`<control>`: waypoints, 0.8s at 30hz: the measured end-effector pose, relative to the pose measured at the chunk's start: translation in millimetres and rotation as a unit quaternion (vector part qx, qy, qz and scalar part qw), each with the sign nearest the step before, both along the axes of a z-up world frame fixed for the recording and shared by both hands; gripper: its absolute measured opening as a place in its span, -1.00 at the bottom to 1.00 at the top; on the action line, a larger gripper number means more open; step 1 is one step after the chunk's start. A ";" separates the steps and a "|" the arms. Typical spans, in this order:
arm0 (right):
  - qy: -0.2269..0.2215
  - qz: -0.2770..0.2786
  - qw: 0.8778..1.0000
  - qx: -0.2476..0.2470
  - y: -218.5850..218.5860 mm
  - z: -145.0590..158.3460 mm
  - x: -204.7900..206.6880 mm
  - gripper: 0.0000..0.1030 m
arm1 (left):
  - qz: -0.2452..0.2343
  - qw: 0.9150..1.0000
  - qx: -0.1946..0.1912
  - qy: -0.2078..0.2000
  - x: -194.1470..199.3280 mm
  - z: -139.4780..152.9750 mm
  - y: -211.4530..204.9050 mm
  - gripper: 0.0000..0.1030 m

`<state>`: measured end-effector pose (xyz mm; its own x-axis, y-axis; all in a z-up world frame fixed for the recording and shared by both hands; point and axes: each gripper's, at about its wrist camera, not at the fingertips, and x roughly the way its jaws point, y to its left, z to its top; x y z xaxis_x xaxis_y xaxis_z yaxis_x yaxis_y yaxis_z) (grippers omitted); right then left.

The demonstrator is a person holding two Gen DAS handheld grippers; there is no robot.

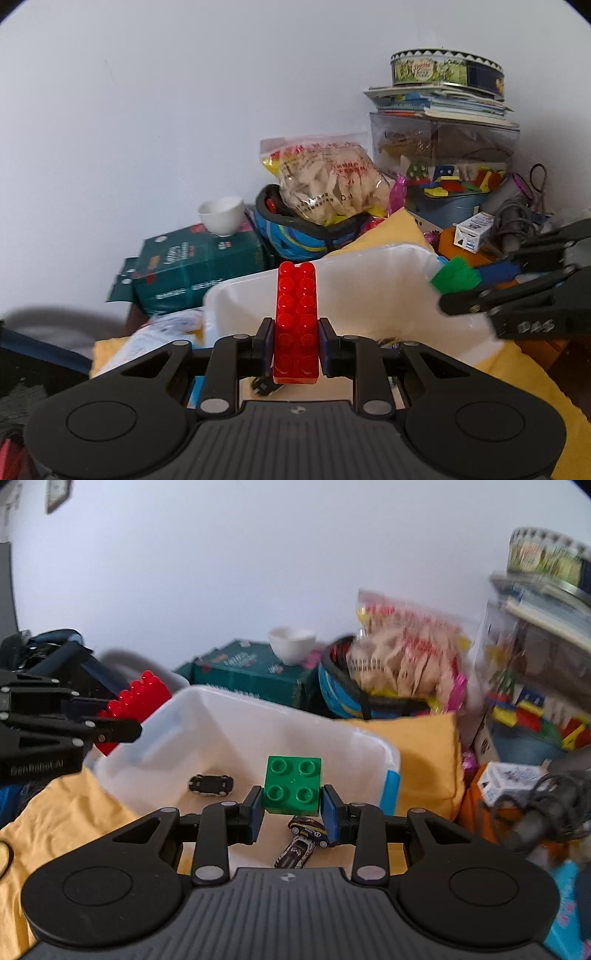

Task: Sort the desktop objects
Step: 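Carry both blocks over the white bin and open both tools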

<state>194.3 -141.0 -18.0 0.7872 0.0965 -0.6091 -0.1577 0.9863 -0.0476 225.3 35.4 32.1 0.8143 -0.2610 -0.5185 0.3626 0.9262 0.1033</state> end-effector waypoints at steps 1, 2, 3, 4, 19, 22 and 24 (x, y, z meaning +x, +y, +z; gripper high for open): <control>0.009 -0.001 1.000 -0.004 0.2 -6.2 8.0 -0.29 | 0.001 1.000 0.002 0.005 7.7 -5.0 -3.3 -0.47; 0.017 -0.003 1.000 -0.006 1.0 -12.6 13.2 -0.29 | 0.003 1.000 0.003 0.015 16.9 -12.7 -7.0 -0.47; 0.027 -0.005 1.000 -0.005 1.0 -19.0 19.3 -0.29 | 0.005 1.000 0.003 0.025 24.4 -21.0 -9.2 -0.47; 0.037 -0.007 0.999 -0.004 1.2 -25.5 24.7 -0.29 | 0.008 0.999 0.006 0.034 28.7 -29.0 -8.1 -0.47; -0.011 0.003 1.000 0.001 1.9 -4.3 -12.3 0.00 | 0.023 1.000 -0.018 0.003 -19.9 -5.5 4.7 0.53; -0.035 0.026 0.999 -0.005 1.0 5.2 -49.7 0.10 | 0.020 1.000 -0.009 -0.010 -54.9 3.4 12.9 0.55; -0.029 0.038 0.999 -0.007 0.6 2.9 -69.3 0.10 | 0.019 1.000 0.005 -0.003 -77.0 0.1 17.8 0.55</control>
